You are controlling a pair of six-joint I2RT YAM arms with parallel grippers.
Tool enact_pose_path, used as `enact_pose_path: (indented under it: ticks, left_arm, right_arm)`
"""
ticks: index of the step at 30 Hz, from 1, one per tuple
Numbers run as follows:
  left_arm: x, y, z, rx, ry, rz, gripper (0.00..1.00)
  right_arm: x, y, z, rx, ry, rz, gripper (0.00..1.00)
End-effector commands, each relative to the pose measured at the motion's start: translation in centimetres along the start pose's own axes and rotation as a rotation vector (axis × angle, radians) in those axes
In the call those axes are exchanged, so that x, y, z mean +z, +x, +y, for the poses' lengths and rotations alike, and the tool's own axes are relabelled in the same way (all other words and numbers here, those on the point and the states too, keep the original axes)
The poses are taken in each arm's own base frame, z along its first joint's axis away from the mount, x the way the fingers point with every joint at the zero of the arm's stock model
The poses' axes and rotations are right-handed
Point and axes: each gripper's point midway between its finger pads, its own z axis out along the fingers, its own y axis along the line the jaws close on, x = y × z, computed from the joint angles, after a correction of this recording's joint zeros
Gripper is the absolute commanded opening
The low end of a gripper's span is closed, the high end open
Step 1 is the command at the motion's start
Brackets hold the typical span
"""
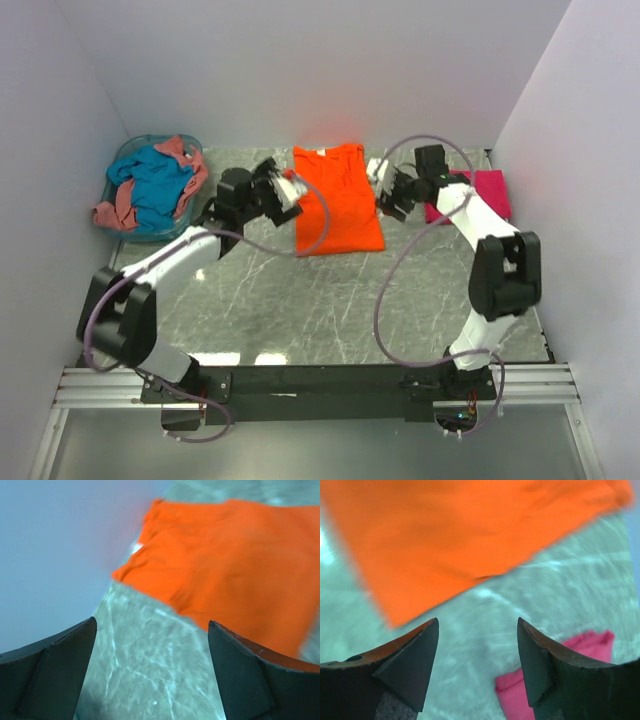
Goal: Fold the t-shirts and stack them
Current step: Fold the tshirt
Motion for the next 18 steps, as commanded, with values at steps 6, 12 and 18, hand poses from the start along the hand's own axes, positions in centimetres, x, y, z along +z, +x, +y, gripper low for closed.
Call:
enact_pose_path:
  ticks: [6,12,18]
  left_arm:
    - [-1.3,3.1,-13.3,0.221,0.377,0.088,0.94]
    - [0.5,5.5,-15.4,0.241,0.421,0.148,0.93]
    - [2.8,7.9,-15.6,0.261,0.432,0.213,0.88]
  right_arm:
    - [0.0,1.5,9.7,-0.379,-0.261,-0.075,0.71]
    - [2.3,2.3,9.6,-0.38,-0.215,-0.01,0.7]
    - [3.1,3.1,9.3,-0.382,-0.201,0.018,0.7]
